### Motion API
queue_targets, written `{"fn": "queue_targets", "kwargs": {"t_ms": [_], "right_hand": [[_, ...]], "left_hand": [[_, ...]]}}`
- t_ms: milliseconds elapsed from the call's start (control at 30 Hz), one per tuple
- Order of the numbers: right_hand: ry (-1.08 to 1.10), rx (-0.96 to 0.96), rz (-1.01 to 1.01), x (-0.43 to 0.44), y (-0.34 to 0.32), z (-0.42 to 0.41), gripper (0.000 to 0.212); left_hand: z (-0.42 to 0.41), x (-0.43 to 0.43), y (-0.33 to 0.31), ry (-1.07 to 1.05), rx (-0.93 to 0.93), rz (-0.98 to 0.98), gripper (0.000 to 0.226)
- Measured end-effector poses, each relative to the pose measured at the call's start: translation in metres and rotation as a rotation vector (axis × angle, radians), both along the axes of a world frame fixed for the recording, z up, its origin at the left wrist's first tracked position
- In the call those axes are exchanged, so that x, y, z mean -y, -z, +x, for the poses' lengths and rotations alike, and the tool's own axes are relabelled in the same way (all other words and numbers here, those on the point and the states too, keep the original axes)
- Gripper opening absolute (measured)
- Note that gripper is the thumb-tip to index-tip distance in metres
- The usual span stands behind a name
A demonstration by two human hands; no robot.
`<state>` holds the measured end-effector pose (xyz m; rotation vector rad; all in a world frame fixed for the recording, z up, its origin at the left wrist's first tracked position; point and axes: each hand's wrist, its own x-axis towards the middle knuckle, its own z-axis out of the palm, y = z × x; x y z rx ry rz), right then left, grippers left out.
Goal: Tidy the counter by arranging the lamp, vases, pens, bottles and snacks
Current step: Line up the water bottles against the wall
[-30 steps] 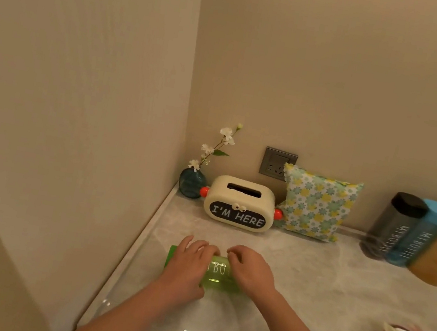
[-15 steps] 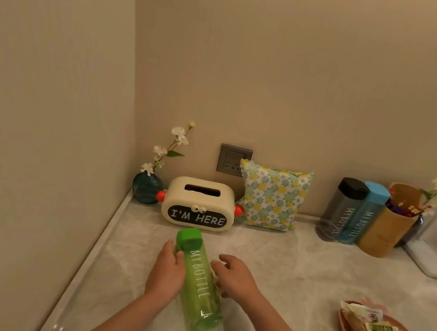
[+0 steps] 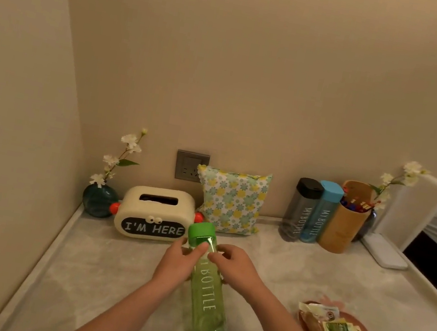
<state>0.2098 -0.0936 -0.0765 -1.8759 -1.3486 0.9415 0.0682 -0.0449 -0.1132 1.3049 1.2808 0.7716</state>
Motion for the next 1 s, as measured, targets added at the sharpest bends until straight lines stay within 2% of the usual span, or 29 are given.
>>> {"fn": "queue_targets", "kwargs": {"t_ms": [100,200,433,633,833,1000], "right_hand": [[-0.011,0.084,0.056,-0.002,-0.028,0.044,0.05],[-0.042,0.125,0.049,-0.01,-0.056,0.09,0.052],[-0.179,0.254,0.197,-0.044,-0.117,0.185,0.082],[-0.32,0.482,0.252,-0.078,-0.139,0.231,0.063],[-0.398,0.848,0.283,-0.111,-0.139,0.258,0.069],[-0.431,0.941,0.26,-0.129,-0.128,0.27,0.067]], "left_hand": [[0.039,-0.007,-0.026,0.061,0.029,0.065,0.053],[0.077,-0.016,-0.05,0.117,0.005,0.148,0.049],[0.165,-0.038,-0.091,0.123,0.013,0.28,0.05],[0.212,-0.059,-0.093,0.026,-0.082,0.41,0.06],[0.24,-0.078,-0.086,-0.031,-0.173,0.464,0.07],[0.254,-0.089,-0.077,-0.04,-0.175,0.459,0.077]]}}
